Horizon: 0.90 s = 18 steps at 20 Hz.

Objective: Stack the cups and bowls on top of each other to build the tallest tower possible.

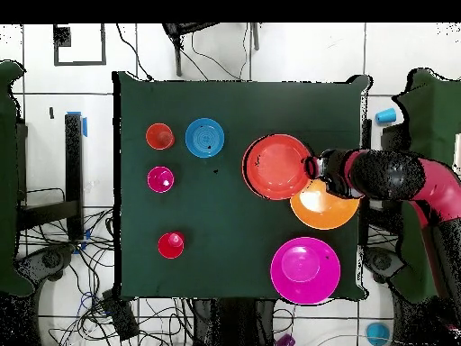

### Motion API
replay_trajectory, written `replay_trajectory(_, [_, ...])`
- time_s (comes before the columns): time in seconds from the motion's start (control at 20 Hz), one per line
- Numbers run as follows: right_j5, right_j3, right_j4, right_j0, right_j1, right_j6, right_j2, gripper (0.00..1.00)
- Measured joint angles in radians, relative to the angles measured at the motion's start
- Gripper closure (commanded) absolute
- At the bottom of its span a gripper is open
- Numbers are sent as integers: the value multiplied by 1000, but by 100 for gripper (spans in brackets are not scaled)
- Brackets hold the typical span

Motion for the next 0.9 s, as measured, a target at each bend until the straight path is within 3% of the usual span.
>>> replay_trajectory(0.55, [0,-5,-26,1,65,0,-15,100])
replay_trajectory(0.9, [0,-9,-27,2,65,0,-15,100])
